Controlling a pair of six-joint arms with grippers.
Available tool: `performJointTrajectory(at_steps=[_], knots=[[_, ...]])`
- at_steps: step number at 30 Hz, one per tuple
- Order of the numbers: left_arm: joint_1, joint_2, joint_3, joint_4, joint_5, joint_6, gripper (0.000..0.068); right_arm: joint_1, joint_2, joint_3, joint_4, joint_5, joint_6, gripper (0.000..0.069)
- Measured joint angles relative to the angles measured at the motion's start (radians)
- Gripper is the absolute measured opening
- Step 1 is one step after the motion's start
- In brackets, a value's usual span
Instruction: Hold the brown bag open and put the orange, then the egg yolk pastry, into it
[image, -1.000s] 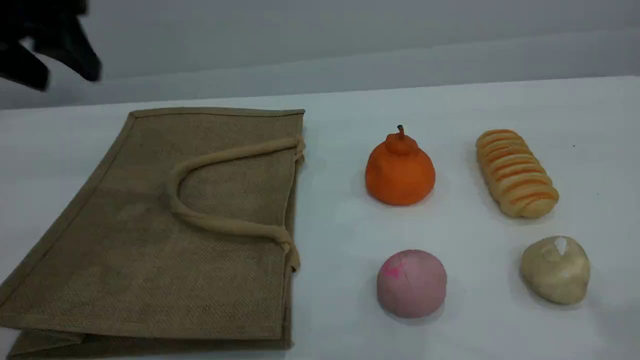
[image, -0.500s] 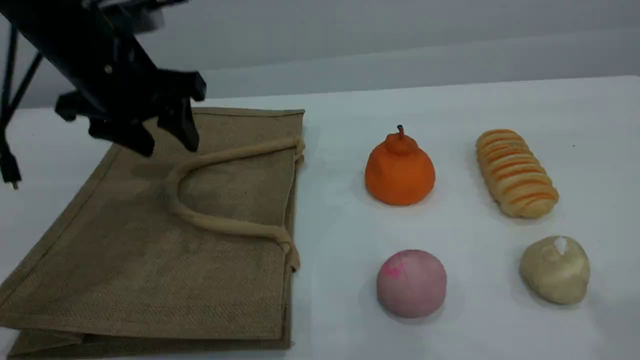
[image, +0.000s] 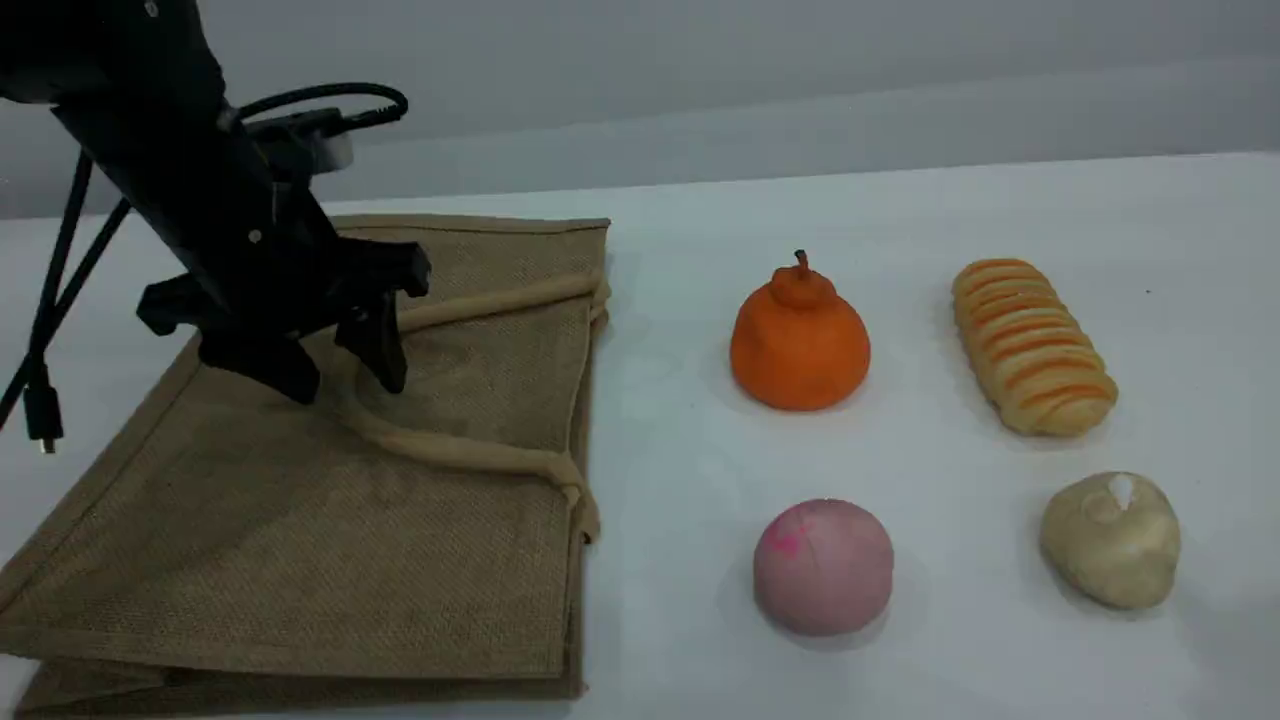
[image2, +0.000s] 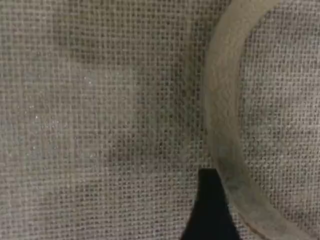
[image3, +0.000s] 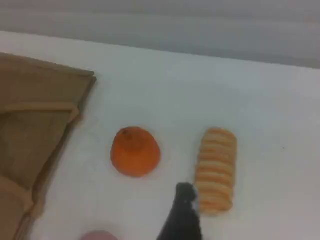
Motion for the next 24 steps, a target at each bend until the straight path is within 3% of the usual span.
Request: performJointTrajectory(at_steps=[4, 17, 20, 24], knots=[[0.001, 0.002, 0.0, 0.001, -0.039, -0.038, 0.0463, 0.0, 0.0, 0.0, 0.0, 0.005, 0.0, 0.0573], [0.001, 0.051, 0.0, 0.002, -0.049, -0.037, 0.0459, 0.0, 0.0, 0.0, 0.0, 0.019, 0.0, 0.0573], [0.001, 0.051, 0.0, 0.002, -0.051, -0.037, 0.043, 0.0, 0.0, 0.0, 0.0, 0.02, 0.0, 0.0573], [0.001, 0.052, 0.0, 0.002, -0.052, -0.036, 0.0342, 0.0, 0.0, 0.0, 0.0, 0.02, 0.0, 0.0573]])
